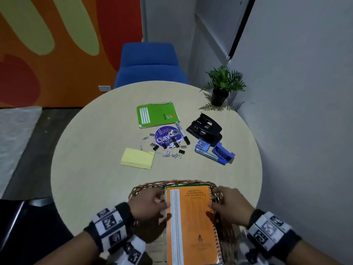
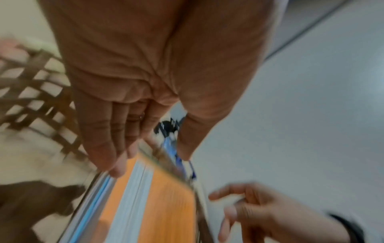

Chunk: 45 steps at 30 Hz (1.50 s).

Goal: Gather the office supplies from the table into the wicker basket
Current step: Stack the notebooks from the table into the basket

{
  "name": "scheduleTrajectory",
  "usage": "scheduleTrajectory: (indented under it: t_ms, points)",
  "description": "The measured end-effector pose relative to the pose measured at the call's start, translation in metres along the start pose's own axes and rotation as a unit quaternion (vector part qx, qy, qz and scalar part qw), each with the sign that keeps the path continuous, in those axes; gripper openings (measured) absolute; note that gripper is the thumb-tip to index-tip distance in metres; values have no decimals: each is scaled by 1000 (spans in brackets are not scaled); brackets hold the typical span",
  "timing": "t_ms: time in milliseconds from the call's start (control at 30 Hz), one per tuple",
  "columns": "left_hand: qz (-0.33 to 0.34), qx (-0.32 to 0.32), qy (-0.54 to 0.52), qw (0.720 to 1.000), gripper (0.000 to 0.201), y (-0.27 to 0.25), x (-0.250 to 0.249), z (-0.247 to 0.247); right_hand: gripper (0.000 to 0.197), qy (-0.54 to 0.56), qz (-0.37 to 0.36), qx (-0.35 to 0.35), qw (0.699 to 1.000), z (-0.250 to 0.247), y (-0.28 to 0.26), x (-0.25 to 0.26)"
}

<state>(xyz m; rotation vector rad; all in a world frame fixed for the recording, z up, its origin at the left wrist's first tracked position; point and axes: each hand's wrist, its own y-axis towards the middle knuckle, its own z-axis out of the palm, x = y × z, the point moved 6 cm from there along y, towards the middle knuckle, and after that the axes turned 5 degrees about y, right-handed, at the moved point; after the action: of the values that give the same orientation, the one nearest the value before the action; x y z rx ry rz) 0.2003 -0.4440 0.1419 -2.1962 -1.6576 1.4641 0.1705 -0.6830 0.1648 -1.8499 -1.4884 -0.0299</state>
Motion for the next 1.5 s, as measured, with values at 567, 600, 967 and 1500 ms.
scheduleTrajectory:
  t_ms: [567,600,967,1500]
  points:
    - [-254,-274,-393,840,46,242,96,-226,50,314,13,17,949,-74,331,164]
    - [-259,-271,-408,832,39,250,99,-224,56,285,23,14,958,-70,343,165]
    - [-252,-223,-402,851,38,274,87,-225,79,209,26,-2,978,-56,388,161]
    - [113,-205,-491,839,34,122,-68,-217,67,432,-66,103,894,-99,282,156]
